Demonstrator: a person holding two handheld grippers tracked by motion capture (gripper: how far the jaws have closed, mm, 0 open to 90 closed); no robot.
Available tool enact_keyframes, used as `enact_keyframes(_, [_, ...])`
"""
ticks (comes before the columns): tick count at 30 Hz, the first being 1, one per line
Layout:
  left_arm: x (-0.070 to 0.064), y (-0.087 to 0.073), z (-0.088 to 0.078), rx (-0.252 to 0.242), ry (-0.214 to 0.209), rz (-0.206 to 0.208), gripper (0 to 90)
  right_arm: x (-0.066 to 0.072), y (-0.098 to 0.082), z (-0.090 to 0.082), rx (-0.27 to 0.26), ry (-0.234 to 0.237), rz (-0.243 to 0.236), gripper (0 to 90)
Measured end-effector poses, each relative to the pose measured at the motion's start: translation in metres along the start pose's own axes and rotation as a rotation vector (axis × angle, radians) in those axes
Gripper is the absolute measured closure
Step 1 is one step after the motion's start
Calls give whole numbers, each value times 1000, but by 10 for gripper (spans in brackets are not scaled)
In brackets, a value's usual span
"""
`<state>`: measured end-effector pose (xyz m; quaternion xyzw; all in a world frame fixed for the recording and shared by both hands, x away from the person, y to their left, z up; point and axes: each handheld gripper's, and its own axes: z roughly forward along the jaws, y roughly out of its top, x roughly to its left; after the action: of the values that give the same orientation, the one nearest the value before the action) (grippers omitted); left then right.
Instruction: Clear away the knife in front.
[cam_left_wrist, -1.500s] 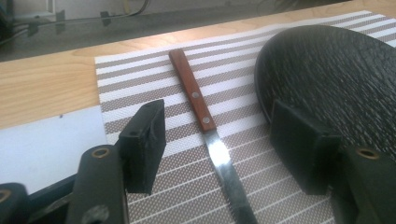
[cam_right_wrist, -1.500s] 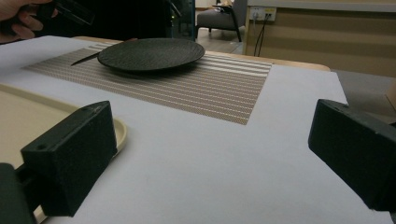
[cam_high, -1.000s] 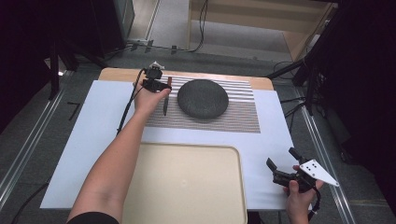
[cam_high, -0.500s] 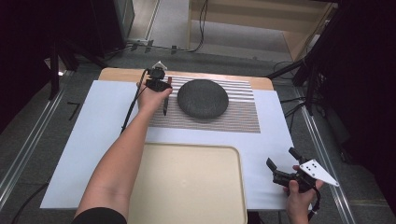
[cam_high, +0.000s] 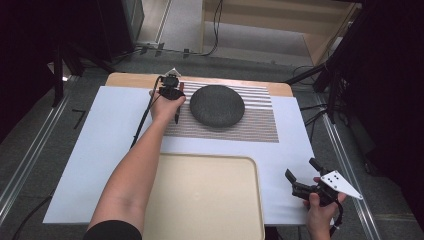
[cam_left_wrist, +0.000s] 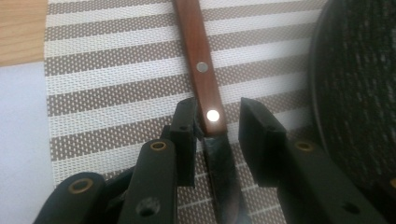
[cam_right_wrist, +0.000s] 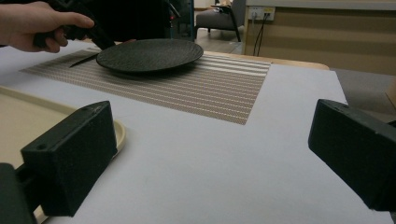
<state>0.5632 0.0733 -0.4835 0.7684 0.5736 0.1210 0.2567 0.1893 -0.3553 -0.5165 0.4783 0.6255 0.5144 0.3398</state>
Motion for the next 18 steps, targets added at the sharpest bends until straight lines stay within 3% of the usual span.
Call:
enact_keyframes(2, [-1,0,1,-2,0,0,682,0,0,0,1,1,1,1])
enact_keyframes(4, [-4,0,1,0,30,16,688,0,0,0,-1,2,1,1])
enact_keyframes(7, [-4,0,1,-1,47,8,731,0,0,0,1,2,2,1])
enact_keyframes(11, [-2,0,1,-2,39,-2,769,0,0,0,-1,2,1,1])
enact_keyframes(18, [1,-1,0,0,20,22,780,0,0,0,-1,2,2,1])
